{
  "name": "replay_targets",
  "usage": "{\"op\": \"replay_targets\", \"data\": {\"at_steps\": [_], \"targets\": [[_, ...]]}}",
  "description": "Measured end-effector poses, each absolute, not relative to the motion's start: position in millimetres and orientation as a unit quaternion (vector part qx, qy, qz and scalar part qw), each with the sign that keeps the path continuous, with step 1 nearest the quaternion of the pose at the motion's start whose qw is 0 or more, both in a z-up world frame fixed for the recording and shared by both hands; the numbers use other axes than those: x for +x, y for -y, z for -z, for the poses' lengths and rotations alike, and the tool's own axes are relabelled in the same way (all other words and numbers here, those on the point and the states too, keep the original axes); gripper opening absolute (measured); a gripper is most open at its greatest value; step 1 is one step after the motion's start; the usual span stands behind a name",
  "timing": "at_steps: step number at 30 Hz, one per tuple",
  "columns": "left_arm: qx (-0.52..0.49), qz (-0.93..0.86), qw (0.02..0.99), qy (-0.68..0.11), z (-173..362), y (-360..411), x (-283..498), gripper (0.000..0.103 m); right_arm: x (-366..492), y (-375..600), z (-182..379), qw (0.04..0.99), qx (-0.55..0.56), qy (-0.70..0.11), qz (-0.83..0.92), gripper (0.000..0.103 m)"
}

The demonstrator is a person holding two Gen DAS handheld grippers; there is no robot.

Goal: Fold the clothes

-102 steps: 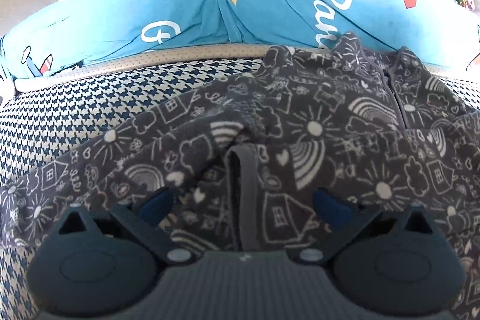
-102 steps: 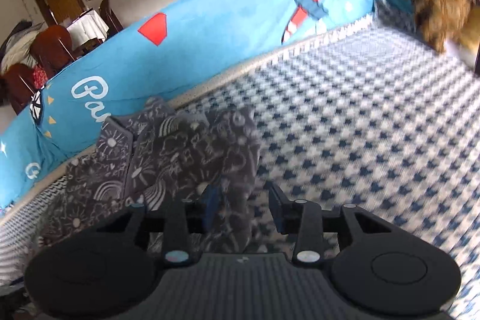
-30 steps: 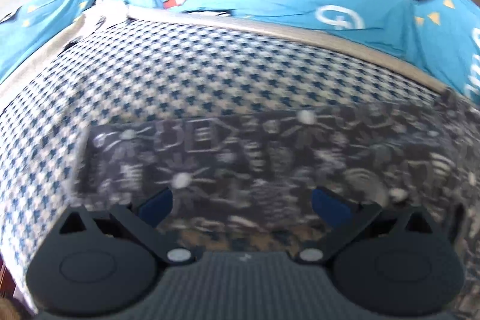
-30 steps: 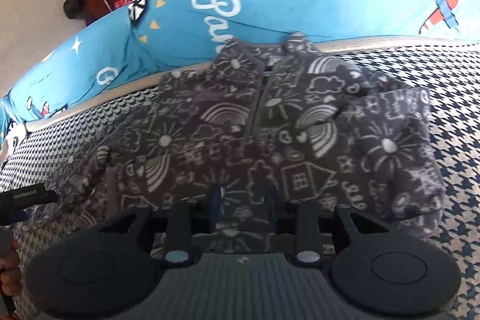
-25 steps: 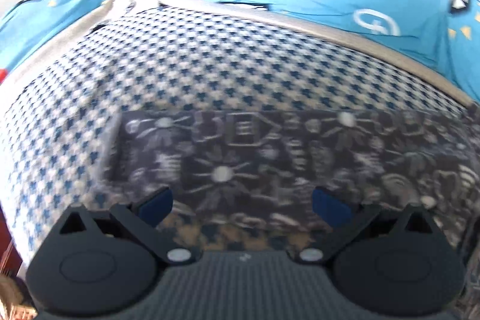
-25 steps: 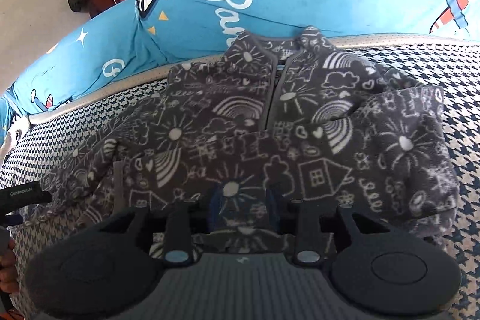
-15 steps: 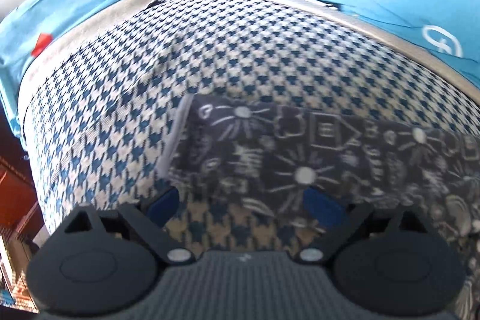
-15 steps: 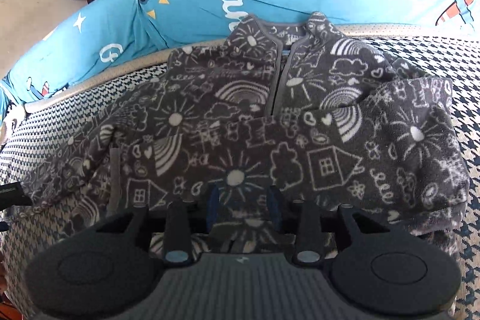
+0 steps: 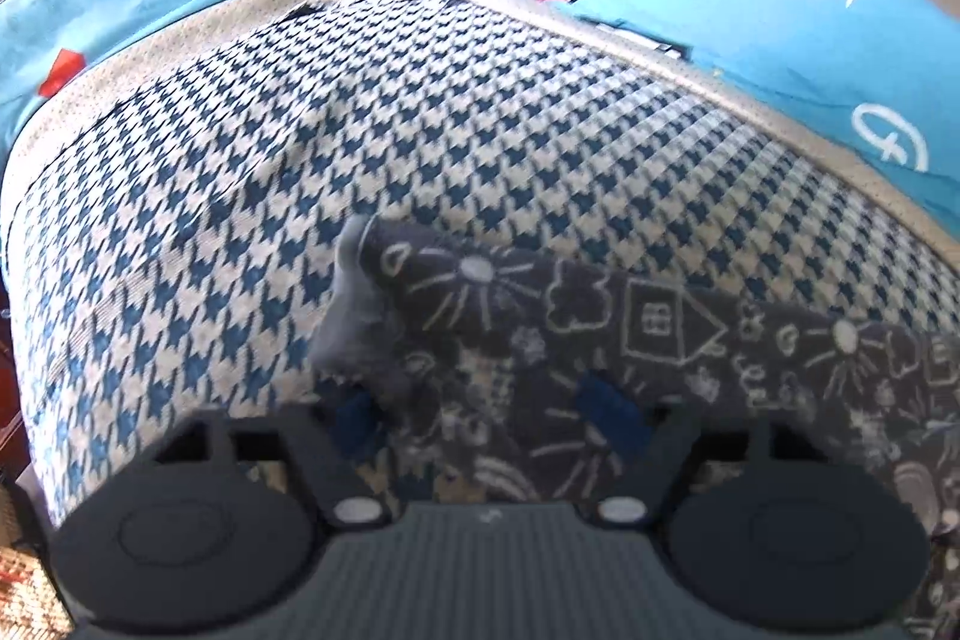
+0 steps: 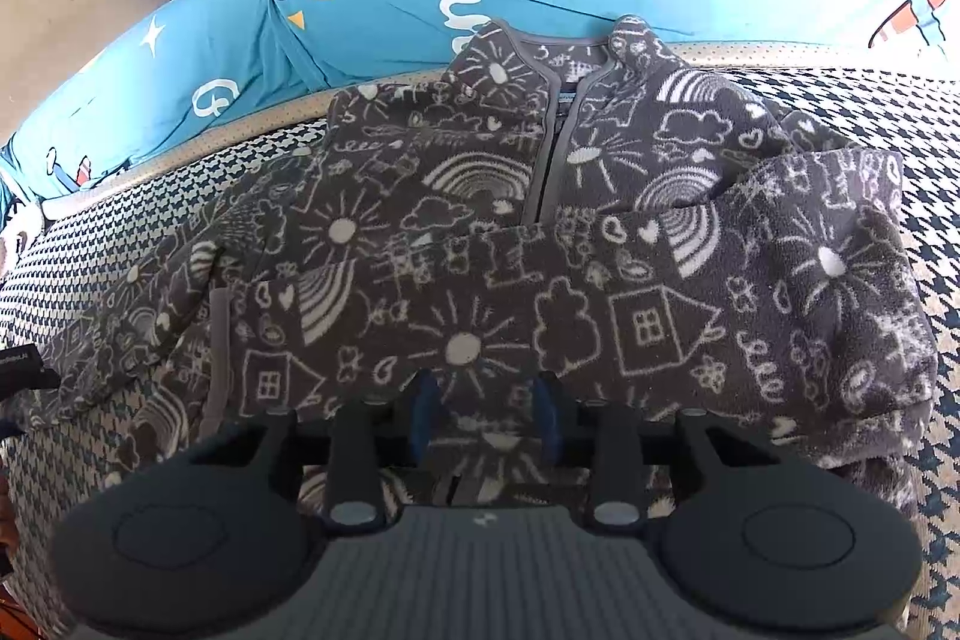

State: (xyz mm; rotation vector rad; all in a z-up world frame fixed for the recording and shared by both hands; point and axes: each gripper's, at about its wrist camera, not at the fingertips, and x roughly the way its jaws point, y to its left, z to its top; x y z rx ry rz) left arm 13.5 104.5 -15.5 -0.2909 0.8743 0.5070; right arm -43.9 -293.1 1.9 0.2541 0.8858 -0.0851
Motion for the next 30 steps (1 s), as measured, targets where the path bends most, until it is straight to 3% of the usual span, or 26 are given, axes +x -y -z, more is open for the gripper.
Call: {"op": "replay_targets", "data": {"at_steps": [4,7,12,18,21,23,26,30], "targets": [[-0.153,-0.226,0.874,-0.403,8.1,-101.8,13.2,0.024,-43.8,292.6,-2.2,0.895,0.121,-0.426,0.041,0.035],[-0.156,-0.202,0.883,-0.393,0.0,-92.5,11.4,0.016,-43.2,292.1,-2.4,0.896,0.120,-0.426,0.041,0.035],[-0.148,-0.130,0.904,-0.379,-11.4,-66.5,11.3,0.011,-42.0,291.5,-2.7,0.896,0.123,-0.424,0.041,0.035],[-0.150,0.096,0.907,-0.381,-31.4,6.5,-4.1,0.011,-41.7,289.7,-2.8,0.897,0.122,-0.422,0.038,0.035],[-0.129,0.169,0.900,-0.380,-37.3,39.8,-18.9,0.013,-41.9,289.4,-4.0,0.899,0.126,-0.419,0.034,0.035],[-0.112,0.177,0.904,-0.374,-37.0,48.5,-24.2,0.021,-41.8,288.8,-5.3,0.899,0.129,-0.416,0.031,0.035],[-0.098,0.170,0.909,-0.368,-35.6,48.2,-24.6,0.043,-41.5,287.8,-7.3,0.901,0.134,-0.411,0.024,0.035],[-0.110,0.163,0.908,-0.369,-34.1,37.2,-18.2,0.059,-41.1,283.7,-10.8,0.906,0.139,-0.401,0.009,0.035]]}}
